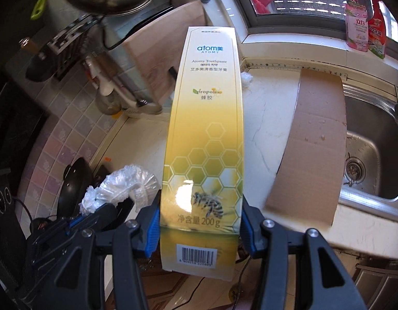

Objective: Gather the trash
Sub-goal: 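Carry the plastic bag and yellow box down over the trash bin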

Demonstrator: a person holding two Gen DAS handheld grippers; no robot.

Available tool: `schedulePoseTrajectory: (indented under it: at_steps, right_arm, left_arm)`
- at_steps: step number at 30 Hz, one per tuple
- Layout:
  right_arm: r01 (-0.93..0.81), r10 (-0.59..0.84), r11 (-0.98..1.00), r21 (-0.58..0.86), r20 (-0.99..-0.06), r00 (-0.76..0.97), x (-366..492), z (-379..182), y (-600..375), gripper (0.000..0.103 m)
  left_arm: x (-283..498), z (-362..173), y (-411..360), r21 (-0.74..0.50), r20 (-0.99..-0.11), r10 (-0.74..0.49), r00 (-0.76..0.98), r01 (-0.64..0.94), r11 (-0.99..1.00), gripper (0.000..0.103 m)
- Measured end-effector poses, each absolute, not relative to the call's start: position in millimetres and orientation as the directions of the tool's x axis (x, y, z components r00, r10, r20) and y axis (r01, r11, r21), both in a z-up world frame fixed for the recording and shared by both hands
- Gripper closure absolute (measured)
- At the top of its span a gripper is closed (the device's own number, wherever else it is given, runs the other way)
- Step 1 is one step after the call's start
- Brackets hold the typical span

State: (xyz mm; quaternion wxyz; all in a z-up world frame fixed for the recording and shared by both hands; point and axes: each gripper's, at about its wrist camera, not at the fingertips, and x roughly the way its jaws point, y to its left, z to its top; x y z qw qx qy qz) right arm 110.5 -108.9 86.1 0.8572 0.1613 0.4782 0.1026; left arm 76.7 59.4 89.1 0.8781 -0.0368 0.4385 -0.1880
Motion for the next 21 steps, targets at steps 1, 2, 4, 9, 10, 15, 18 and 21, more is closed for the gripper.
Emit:
schedulePoseTrajectory:
  at_steps: [1,2,4,9,10,15,18,21]
  right_arm:
    - [-0.029,0.329,0.93,0.368,-0.792,0.514,98,84,-103,0.052]
    - [-0.034,0.328,0.932,0.361,-0.798,0.506,88,81,-99,0.052]
    - [-0.044,0.326,0.937,0.348,-0.817,0.476,68,69,-90,0.052]
    - [-0.059,0.312,0.948,0.312,-0.881,0.356,28,23,-73,0.052]
    - [-0.058,0.312,0.949,0.31,-0.891,0.329,20,12,-70,0.052]
    - [-0.061,0.306,0.952,0.3,-0.935,0.177,1,-43,-60,0.052]
    - [-0.074,0.299,0.953,0.293,-0.948,0.105,-4,-70,-53,0.052]
    - [-0.077,0.297,0.953,0.293,-0.954,0.039,-4,-93,-49,0.052]
  left_arm:
    - [63,88,66,-0.232,-0.757,-0.368,0.54,0.305,0.924,0.1]
    - [55,86,69,-0.232,-0.758,-0.37,0.537,0.308,0.923,0.1]
    - [37,74,79,-0.241,-0.768,-0.377,0.518,0.311,0.919,0.1]
    - [3,29,100,-0.267,-0.809,-0.374,0.453,0.282,0.921,0.1]
    - [0,20,102,-0.271,-0.818,-0.371,0.44,0.273,0.923,0.1]
    - [-17,-41,118,-0.304,-0.875,-0.357,0.326,0.204,0.931,0.1]
    - [-22,-68,124,-0.307,-0.896,-0.345,0.279,0.173,0.936,0.1]
    - [-24,-89,129,-0.293,-0.914,-0.322,0.248,0.146,0.945,0.1]
